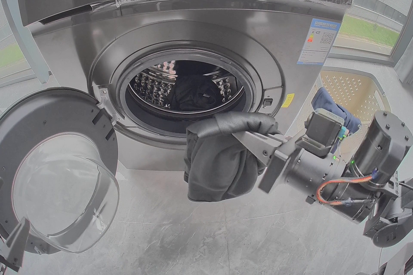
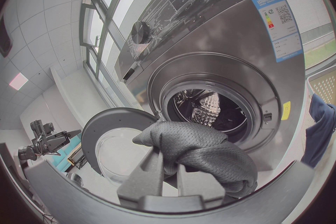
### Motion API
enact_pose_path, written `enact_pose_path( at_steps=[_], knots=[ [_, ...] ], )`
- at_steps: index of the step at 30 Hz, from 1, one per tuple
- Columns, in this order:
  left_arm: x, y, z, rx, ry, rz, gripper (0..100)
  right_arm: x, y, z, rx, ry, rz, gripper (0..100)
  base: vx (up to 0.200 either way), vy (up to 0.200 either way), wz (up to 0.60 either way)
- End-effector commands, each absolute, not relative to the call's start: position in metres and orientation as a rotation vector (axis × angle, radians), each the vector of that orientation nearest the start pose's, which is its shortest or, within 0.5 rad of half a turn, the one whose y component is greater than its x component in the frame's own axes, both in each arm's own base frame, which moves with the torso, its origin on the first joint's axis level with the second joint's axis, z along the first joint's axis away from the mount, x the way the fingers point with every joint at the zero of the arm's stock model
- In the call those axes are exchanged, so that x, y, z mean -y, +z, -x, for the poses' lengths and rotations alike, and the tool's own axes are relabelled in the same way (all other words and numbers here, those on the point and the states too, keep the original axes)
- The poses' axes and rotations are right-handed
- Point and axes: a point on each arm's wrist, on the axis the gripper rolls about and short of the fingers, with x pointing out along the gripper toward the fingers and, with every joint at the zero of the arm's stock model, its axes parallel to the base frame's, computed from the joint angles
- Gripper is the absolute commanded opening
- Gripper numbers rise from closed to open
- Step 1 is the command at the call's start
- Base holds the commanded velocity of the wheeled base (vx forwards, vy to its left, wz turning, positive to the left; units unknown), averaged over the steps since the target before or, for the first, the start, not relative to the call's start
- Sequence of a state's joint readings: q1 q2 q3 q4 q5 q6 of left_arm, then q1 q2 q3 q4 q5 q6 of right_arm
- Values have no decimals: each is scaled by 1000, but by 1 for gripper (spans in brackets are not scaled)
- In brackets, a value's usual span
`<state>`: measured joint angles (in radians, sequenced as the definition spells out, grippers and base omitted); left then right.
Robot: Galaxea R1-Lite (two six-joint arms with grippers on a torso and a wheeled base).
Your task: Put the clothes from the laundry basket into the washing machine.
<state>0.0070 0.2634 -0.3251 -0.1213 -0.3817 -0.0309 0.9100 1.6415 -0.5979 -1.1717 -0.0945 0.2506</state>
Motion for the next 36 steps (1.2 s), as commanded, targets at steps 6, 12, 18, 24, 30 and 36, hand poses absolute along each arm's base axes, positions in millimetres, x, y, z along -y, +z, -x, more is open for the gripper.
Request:
enact_pose_path(
  at_steps=[6,12,18,24,30,36],
  knots=[
    [31,211,-100,-105,-676,52,100,-263,215,-208,93,796,-355,0,0,0,0],
    [63,194,-128,-208,-744,46,100,-262,220,-214,125,786,-380,0,0,0,0],
    [87,182,-154,-279,-795,35,100,-257,223,-210,129,767,-389,0,0,0,0],
    [106,166,-184,-323,-805,29,100,-250,221,-204,118,767,-383,0,0,0,0],
    [121,156,-211,-321,-811,28,100,-243,219,-196,104,775,-374,0,0,0,0],
    [130,142,-226,-368,-817,26,100,-244,218,-195,98,781,-373,0,0,0,0]
  ],
)
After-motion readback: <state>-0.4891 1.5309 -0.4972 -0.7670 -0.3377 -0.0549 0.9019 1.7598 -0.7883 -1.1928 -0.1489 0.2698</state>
